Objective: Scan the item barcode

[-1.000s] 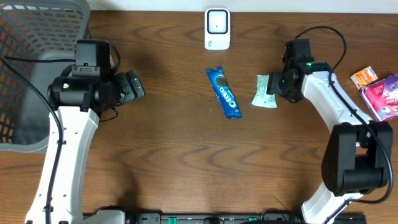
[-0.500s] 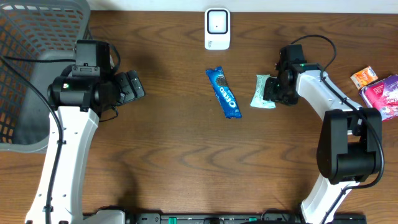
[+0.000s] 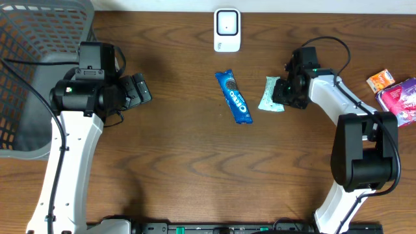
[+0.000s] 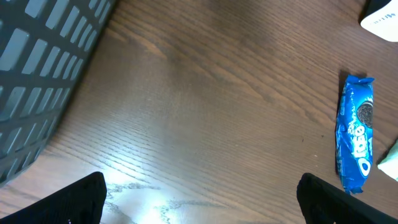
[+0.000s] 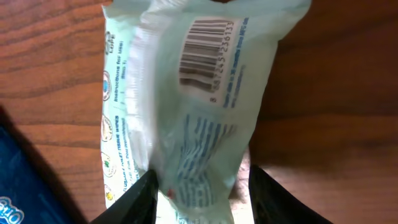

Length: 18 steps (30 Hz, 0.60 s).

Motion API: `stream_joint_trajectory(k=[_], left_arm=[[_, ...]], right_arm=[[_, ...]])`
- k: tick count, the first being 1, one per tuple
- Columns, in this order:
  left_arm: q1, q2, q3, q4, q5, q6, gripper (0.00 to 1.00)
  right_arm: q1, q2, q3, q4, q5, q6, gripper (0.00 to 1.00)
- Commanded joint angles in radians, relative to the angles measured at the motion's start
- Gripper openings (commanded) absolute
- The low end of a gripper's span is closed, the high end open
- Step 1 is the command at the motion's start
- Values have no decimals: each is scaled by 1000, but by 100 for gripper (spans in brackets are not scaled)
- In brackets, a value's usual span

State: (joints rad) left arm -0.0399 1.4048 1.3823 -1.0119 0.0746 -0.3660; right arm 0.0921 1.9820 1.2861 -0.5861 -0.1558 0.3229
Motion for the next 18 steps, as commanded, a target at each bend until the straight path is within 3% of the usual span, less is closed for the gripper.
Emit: stream_joint_trajectory(k=[1,3,8,15,18], left_arm=[[2,4,5,-1,-12,-2,98],[2,4,5,-1,-12,-2,98],[2,4,5,-1,-12,-2,98],[2,4,5,-1,-12,-2,98],[2,4,5,-1,-12,-2,98]], right_arm=[[-5,16,-83,51,-8,23,44],[-11,16,-124,103,-18,43,41],[-27,16,-169,168,-62,66,1],[-27,-8,-120,164,-61,25,1],[-18,-41,-44,97,26,-10,1]])
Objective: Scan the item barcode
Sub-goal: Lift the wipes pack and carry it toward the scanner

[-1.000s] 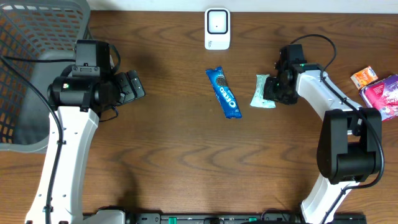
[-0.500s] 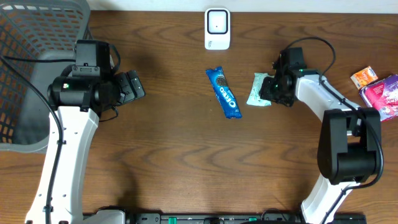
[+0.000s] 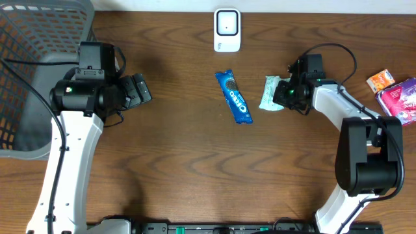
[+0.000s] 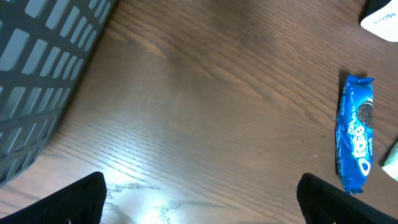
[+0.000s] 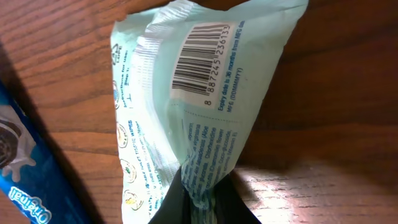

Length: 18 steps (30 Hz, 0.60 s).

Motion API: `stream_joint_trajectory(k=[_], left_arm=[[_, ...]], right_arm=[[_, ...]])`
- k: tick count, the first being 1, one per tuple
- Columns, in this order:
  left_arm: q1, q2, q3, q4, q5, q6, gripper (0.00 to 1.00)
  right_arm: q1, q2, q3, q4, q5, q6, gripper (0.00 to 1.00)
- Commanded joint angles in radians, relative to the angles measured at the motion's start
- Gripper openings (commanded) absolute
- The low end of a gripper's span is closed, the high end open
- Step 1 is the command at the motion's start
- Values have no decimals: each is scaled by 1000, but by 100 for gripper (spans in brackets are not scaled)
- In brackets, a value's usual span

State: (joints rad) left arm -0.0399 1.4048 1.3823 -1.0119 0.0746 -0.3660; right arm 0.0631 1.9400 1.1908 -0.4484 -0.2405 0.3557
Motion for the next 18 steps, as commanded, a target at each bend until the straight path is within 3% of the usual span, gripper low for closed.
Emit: stream_joint_trajectory(k=[1,6,10,18], left_arm=[[2,4,5,-1,-12,-2,98],[2,4,5,-1,-12,-2,98],[2,4,5,-1,-12,-2,98],[2,4,5,-1,-12,-2,98]], right_arm=[[18,-11,82,-74,171,-43,1],[101,-34,218,-226,613,-97,1],[179,-27,211,-244,911,-111,1],[256,63,183,-223,1110,-118,1]])
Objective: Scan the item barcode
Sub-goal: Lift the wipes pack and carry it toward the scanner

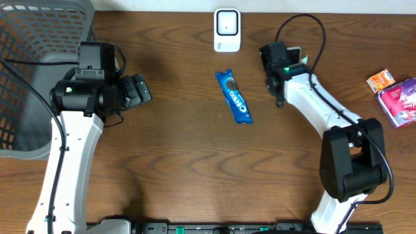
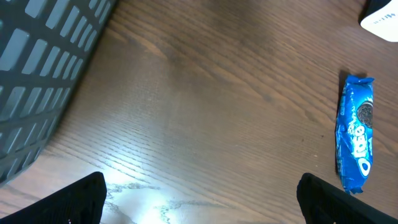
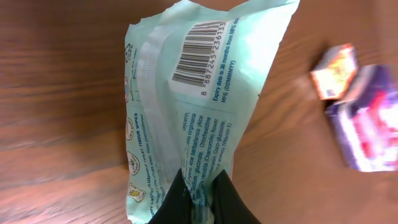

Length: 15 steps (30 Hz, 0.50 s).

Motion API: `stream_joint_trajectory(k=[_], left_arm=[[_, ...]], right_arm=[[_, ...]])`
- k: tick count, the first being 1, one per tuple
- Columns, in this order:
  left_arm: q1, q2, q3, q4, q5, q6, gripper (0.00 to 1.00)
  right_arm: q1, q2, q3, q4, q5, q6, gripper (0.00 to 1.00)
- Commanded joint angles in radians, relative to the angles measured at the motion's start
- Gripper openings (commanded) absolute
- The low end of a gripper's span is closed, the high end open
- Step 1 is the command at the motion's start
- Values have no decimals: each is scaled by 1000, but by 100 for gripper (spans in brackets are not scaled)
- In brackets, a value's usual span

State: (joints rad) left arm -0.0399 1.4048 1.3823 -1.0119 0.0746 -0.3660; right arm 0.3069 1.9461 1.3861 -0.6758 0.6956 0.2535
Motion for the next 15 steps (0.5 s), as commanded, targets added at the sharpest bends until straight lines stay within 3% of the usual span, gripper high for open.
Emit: stream_joint_trajectory(k=[1,10,15], left_arm=[[2,4,5,-1,-12,-2,98],[2,4,5,-1,-12,-2,98],[2,4,5,-1,-12,-2,98]], right_arm=[[16,73,-12,7,187,-16,1],[113,149,-12,43,212,-16,2],[189,149,-12,81,190,-17,29]])
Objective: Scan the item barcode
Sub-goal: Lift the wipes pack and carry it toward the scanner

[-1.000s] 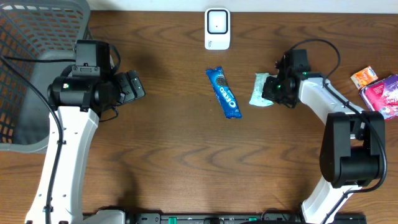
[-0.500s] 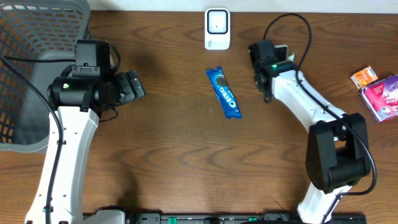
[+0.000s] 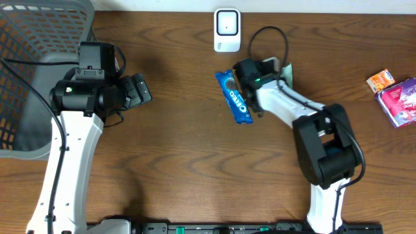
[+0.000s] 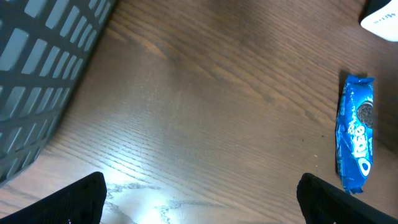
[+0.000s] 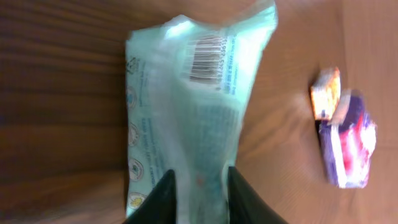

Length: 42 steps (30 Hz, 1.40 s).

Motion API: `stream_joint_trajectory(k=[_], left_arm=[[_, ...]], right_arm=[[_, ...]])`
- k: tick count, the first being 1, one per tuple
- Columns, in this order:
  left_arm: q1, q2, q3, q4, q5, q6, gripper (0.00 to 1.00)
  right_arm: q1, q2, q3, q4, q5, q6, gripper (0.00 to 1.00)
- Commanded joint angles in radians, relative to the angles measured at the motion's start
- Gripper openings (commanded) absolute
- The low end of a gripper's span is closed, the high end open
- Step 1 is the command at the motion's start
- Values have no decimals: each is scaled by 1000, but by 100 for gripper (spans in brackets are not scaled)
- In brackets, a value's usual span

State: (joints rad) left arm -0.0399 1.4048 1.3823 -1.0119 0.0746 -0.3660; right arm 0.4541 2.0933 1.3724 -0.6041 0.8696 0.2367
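Note:
A pale green wipes pack (image 5: 186, 118) with its barcode (image 5: 208, 59) facing the wrist camera sits between the fingers of my right gripper (image 5: 199, 177), which is shut on its lower end. In the overhead view only a corner of the pack (image 3: 286, 69) shows beside the right wrist, just below and right of the white scanner (image 3: 227, 29). A blue Oreo pack (image 3: 234, 96) lies on the table beside that wrist. My left gripper (image 4: 200, 193) hovers open over bare wood at the left, holding nothing.
A grey mesh basket (image 3: 39, 39) fills the far left. A small orange pack (image 3: 381, 80) and a purple pack (image 3: 404, 97) lie at the right edge. The Oreo pack (image 4: 354, 134) also shows in the left wrist view.
My right arm has carried the wipes pack further left, to beside the Oreo pack and below the scanner. Its fingers now stand a little wider on the pack. The left arm has not moved.
First the right gripper stood open around the wipes pack lying right of the Oreo pack. Then it was shut on the pack's end on the table. After that it held the pack lifted near the scanner, and now holds it closer to the Oreo pack.

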Motion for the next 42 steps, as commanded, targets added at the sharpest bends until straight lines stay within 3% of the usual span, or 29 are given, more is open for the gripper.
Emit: stream_joint_trajectory(k=[1,3,7,15,24,28,32,42], left_arm=[[2,4,5,-1,-12,-2,98],[2,4,5,-1,-12,-2,98],[2,4,5,-1,-12,-2,98],[2,4,5,-1,-12,-2,98],[2,4,5,-1,-12,-2,98],[2,4,5,-1,-12,-2,98],[2,4,5,-1,-12,-2,98],[2,4,5,-1,-12,-2,98]], right_arm=[[56,2,2,16,-6,-9,33],[81,2,2,28,-43,-18,45],[111,-1,2,46,-60,-13,59],[93,-14,40,-21,-71,-84,68],[30,-13,32,-28,-83,-122,65],[-36,-13,32,-8,-226,-123,63],[-89,-13,32,18,-343,-143,53],[-86,-11,32,48,-336,-190,47]])
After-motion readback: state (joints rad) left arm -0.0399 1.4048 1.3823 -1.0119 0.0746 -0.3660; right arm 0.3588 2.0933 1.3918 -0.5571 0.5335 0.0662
